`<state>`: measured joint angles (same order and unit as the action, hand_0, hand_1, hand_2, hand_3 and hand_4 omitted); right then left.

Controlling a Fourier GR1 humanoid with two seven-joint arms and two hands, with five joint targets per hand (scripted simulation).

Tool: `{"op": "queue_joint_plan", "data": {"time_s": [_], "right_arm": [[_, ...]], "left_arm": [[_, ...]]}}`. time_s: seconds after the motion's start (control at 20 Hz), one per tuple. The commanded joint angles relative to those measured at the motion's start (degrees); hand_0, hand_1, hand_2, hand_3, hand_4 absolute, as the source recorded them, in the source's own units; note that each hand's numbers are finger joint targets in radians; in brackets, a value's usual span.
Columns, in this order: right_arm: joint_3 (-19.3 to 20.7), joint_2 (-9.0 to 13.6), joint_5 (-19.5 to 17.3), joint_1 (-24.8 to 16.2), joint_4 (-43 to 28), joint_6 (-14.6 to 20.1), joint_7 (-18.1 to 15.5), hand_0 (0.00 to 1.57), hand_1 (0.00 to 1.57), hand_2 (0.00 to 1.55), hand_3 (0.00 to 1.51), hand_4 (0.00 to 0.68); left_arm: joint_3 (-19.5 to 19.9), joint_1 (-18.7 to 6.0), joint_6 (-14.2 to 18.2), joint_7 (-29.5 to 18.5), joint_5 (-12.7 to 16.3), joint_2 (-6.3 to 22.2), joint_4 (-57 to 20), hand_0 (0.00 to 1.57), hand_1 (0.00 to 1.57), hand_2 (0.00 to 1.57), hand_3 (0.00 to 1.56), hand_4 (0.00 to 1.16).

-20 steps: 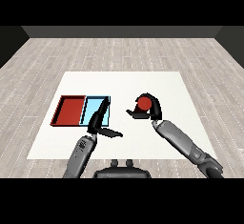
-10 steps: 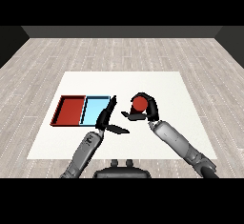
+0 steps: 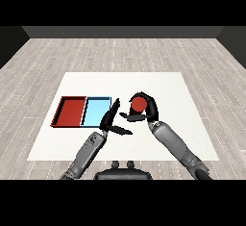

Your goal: Pick the red can and put it in the red box

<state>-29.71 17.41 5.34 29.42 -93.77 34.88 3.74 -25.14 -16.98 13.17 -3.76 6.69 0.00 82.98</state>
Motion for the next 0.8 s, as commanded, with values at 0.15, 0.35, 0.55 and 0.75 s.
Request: {"op": "queue_joint_plan", "data": {"time_s": [0.15, 0.35, 0.55, 0.75], "right_arm": [[1.0, -7.6, -6.8, -2.5, 1.6, -2.9, -0.5, 1.46, 1.46, 1.42, 1.37, 0.57], [1.8, -7.7, -9.4, -4.2, -4.6, -4.9, 3.3, 1.48, 1.48, 1.44, 1.37, 0.551], [3.4, -13.9, -11.7, -1.1, 1.4, -6.9, 1.8, 1.49, 1.49, 1.45, 1.37, 0.563], [5.2, -15.9, -12.9, 2.6, 1.3, -8.9, 5.4, 1.47, 1.47, 1.43, 1.37, 0.546]], "left_arm": [[0.2, 0.8, 0.7, 2.0, 0.0, 0.0, 0.4, 0.0, 0.0, 0.0, 0.0, 0.0], [-1.2, -0.4, 1.8, -2.2, 2.0, 0.0, -3.5, 0.0, 0.0, 0.0, 0.0, 0.0], [0.8, -2.2, 1.9, 2.9, 2.4, 0.0, 0.4, 0.0, 0.0, 0.0, 0.0, 0.0], [-1.2, 0.5, 1.3, -1.6, 3.0, 0.0, -2.9, 0.0, 0.0, 0.0, 0.0, 0.0]]}}
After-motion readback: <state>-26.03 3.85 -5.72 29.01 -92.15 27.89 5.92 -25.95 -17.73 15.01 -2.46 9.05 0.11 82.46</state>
